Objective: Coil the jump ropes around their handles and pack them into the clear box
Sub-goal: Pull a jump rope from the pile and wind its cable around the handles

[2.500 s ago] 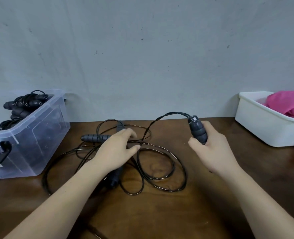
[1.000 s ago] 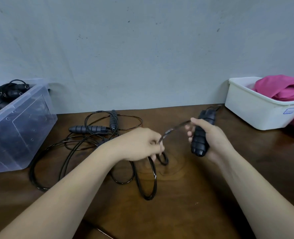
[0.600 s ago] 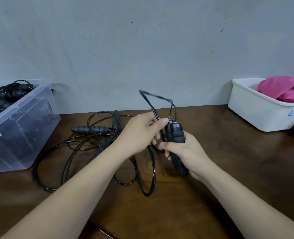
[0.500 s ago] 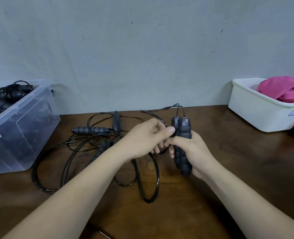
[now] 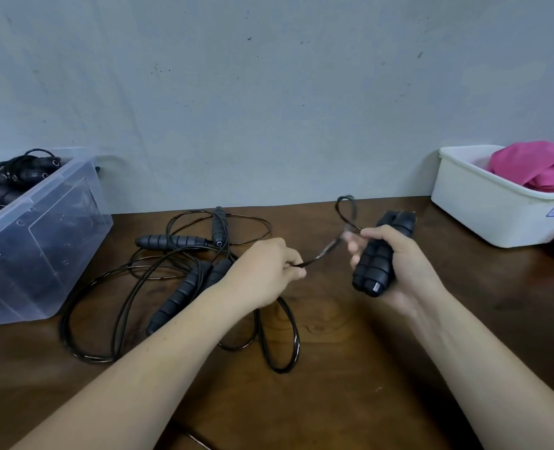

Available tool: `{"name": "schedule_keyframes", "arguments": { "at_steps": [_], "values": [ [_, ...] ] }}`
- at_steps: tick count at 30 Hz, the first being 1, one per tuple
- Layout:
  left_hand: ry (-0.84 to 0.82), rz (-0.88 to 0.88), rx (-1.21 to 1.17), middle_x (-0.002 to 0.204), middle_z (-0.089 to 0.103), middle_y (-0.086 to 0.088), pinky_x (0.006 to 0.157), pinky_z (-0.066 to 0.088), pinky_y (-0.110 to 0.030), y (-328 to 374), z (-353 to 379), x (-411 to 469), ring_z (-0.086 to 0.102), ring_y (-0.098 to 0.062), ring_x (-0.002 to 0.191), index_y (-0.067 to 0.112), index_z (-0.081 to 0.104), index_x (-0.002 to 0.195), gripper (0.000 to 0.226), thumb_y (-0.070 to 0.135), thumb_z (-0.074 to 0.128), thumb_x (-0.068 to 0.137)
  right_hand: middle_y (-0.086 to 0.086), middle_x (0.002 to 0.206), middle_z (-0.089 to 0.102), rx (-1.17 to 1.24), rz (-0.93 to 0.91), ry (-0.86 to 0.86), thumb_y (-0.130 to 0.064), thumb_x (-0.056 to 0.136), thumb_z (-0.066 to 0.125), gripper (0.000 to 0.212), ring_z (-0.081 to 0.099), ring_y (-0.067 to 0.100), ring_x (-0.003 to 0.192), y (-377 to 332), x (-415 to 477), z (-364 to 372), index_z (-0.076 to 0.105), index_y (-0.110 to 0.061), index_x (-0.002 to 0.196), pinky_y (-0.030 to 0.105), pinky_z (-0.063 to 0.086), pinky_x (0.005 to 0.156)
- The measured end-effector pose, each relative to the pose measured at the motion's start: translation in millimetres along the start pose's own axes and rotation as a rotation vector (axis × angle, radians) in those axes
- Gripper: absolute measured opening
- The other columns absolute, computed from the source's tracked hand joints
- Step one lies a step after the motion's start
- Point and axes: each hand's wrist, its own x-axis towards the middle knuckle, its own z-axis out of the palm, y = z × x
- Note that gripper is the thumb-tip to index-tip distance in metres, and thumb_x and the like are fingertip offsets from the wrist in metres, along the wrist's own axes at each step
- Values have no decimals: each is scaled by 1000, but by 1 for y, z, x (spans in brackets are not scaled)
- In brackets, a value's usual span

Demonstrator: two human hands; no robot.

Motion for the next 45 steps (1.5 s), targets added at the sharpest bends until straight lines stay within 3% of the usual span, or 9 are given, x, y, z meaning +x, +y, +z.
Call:
{"name": "schedule_keyframes", "arguments": {
  "at_steps": [4,9,13,24,27,30,33,40,45],
  "values": [
    [130,14,-50,99,47,10,77,47,-29,0,-2,1,54,-9,89,29,72,92,18,43,66,103,16,121,79,-249,57,-43,-12,95,73,27,71,19,85,19,-3,6,62,-7,120,33,56,74],
    [-26,97,31,98,56,10,74,42,-33,3,1,-1,56,-15,92,27,77,110,20,41,65,103,13,99,76,-342,-51,-56,-11,87,84,38,70,20,81,46,-10,18,70,-2,122,33,58,71],
    [-81,112,41,86,65,7,67,51,-34,8,4,-5,62,-13,79,30,75,94,16,42,68,101,11,83,68,-382,-86,21,-5,90,78,21,64,20,71,52,-10,19,71,-8,109,34,57,65],
    [-43,-127,171,78,68,-2,69,56,-34,-28,-20,4,66,-24,75,22,66,79,29,41,67,102,5,80,60,81,-44,52,-1,95,63,11,53,14,62,0,4,-2,58,-9,89,27,48,61],
    [-21,-142,165,80,70,-5,77,61,-42,-28,-23,7,68,-23,74,15,64,82,33,39,63,105,6,85,64,128,-43,80,-5,96,64,5,59,15,67,-1,5,-5,60,-7,97,28,51,68],
    [71,-118,118,76,69,0,74,60,-42,-28,-24,7,64,-19,66,12,64,82,34,37,63,105,10,98,74,51,-11,64,-12,93,75,20,68,18,80,8,5,-1,66,-5,111,32,55,79],
    [87,-87,160,77,67,-2,71,56,-40,-15,-28,4,64,-25,75,17,64,82,34,42,62,104,16,116,77,-164,20,-73,-16,78,89,44,69,18,82,22,-2,11,69,-4,115,33,56,79],
    [72,76,303,71,49,5,60,39,-36,20,-12,-11,57,-26,74,30,37,72,41,45,57,105,12,89,71,-288,-83,-5,-9,89,83,33,66,19,74,56,-11,26,71,-2,119,31,57,65],
    [-17,131,326,77,59,2,71,56,-42,20,0,-13,64,-29,81,27,50,82,30,45,57,105,11,85,70,-326,-78,20,-2,89,81,31,67,21,74,52,-11,24,70,-6,117,34,58,67]
  ]
}}
